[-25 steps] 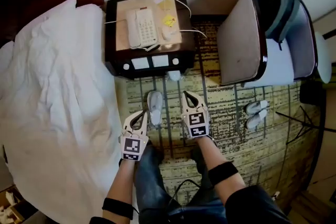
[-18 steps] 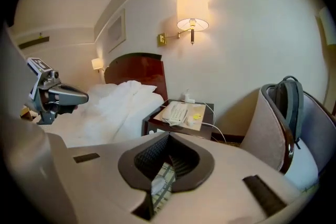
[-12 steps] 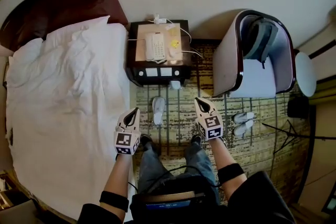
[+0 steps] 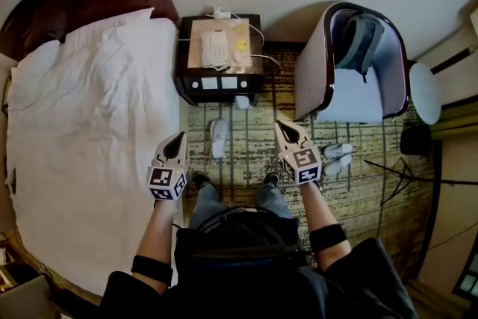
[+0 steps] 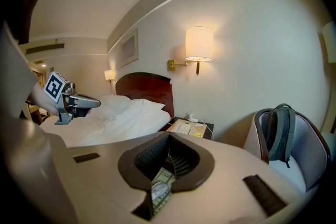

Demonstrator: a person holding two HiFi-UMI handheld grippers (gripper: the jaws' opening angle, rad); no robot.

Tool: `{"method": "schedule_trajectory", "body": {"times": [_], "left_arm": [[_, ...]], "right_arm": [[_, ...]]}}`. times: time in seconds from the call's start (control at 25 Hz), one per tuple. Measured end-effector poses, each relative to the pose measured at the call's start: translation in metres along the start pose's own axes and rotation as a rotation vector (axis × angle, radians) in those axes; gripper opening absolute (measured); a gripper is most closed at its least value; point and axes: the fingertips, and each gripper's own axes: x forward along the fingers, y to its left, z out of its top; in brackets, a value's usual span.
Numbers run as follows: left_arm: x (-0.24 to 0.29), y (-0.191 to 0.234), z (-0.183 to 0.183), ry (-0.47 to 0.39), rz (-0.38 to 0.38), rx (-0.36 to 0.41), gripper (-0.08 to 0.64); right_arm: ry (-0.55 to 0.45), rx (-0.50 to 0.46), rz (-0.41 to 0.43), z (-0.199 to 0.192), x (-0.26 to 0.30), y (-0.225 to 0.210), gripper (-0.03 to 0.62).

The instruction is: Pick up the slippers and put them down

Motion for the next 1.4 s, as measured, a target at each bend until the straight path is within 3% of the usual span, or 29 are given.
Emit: {"method": "schedule_trajectory", "body": {"times": [0.32,1.4], "left_arm": [[-0.014,-0.007,-0.010,0.008,0.006,-0.050,0.000],[-0.009,-0.022,-0.010,0.016,-0.016,-0.004,0.000]], "right_arm": [[0.015,0.051,-0.021,-0.020,-0.024,0.000,0.002],[0.017,0.075,-0.004,-0.023,-0.025,0.001,0.002]]}}
